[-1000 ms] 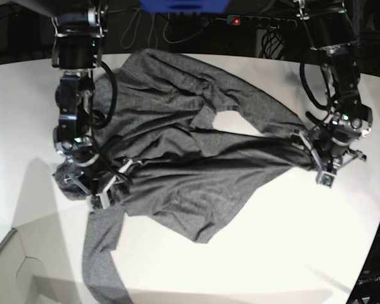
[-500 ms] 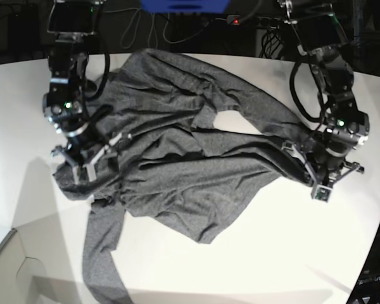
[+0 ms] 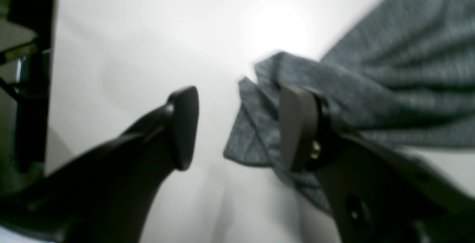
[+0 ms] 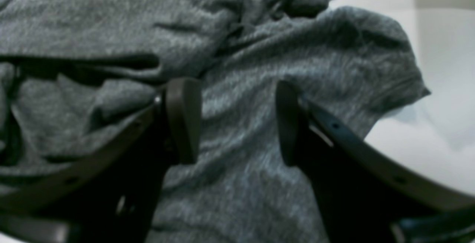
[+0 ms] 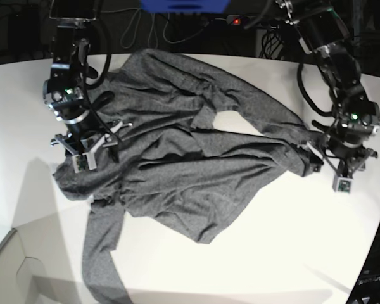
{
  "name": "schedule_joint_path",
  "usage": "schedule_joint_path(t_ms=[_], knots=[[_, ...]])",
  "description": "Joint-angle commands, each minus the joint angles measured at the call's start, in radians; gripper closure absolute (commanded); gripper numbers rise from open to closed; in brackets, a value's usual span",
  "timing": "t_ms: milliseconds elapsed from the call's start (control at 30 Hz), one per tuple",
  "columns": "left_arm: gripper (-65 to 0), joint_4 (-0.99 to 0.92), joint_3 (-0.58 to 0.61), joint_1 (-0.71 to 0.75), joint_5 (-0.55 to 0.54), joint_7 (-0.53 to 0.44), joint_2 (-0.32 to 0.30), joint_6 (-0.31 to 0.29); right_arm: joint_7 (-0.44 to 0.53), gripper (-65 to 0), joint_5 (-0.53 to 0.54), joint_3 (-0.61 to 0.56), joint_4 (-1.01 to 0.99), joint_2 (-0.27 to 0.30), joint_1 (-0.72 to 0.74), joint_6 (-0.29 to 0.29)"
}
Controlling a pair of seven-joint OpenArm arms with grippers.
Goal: Layout the t-shirt on the table in an organized manner, then fold the t-shirt properly
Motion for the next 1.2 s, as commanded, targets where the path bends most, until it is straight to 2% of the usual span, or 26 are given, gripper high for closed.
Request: schedule_joint_path(t_ms=[0, 167, 200, 333, 400, 633, 833, 900, 933, 1000, 1033, 1100, 1167], knots=[[-34.6, 0.02, 0.009, -0.046, -0.045, -0.028, 0.0, 0.001, 0.024, -32.7, 0.007, 0.019, 0.021, 0.011, 0.005, 0.001], [-34.6, -0.074, 0.138, -0.167, -0.09, -0.028, 0.032, 0.019, 0.024, -32.7, 0.007, 0.09, 0.021, 0.016, -0.013, 0.001], [-34.6, -0.127, 0.17, -0.204, -0.09, -0.028, 0.049, 0.047, 0.023, -32.7, 0.007, 0.107, 0.021, 0.016, -0.015, 0.001], [-34.7, -0.419, 0.27, -0.351, -0.093, -0.088, 0.092, 0.222, 0.023, -32.7, 0.007, 0.174, 0.043, 0.017, -0.048, 0.001], [-34.7, -0.568, 0.308, -0.414, -0.096, -0.149, 0.1, 0.263, 0.023, -32.7, 0.007, 0.191, 0.054, 0.017, -0.065, 0.003], [-34.7, -1.091, 0.475, -0.569, -0.098, -0.392, 0.1, 0.274, 0.023, -32.7, 0.007, 0.199, 0.113, 0.017, -0.107, 0.003], [-34.1, -1.22, 0.486, -0.58, -0.093, -0.508, 0.088, 0.275, 0.023, -32.7, 0.007, 0.199, 0.116, 0.017, -0.107, 0.003], [-29.1, -1.223, 0.484, -0.577, -0.096, -0.516, 0.057, 0.275, 0.023, -32.7, 0.007, 0.199, 0.113, 0.017, -0.107, 0.003], [-22.6, -1.223, 0.484, -0.575, -0.096, -0.516, 0.048, 0.275, 0.023, -32.7, 0.007, 0.199, 0.113, 0.017, -0.107, 0.003], [-3.6, -1.223, 0.478, -0.575, -0.098, -0.517, 0.022, 0.275, 0.023, -32.7, 0.007, 0.199, 0.112, 0.017, -0.105, 0.003], [0.0, -1.223, 0.464, -0.575, -0.098, -0.517, 0.009, 0.275, 0.023, -32.7, 0.007, 0.199, 0.11, 0.017, -0.102, 0.003], [-2.3, -1.221, 0.42, -0.575, -0.098, -0.517, -0.011, 0.275, 0.023, -32.7, 0.007, 0.193, 0.095, 0.017, -0.097, 0.003], [0.0, -1.218, 0.375, -0.575, -0.096, -0.517, -0.04, 0.275, 0.023, -32.7, 0.007, 0.193, 0.07, 0.017, -0.094, 0.003]])
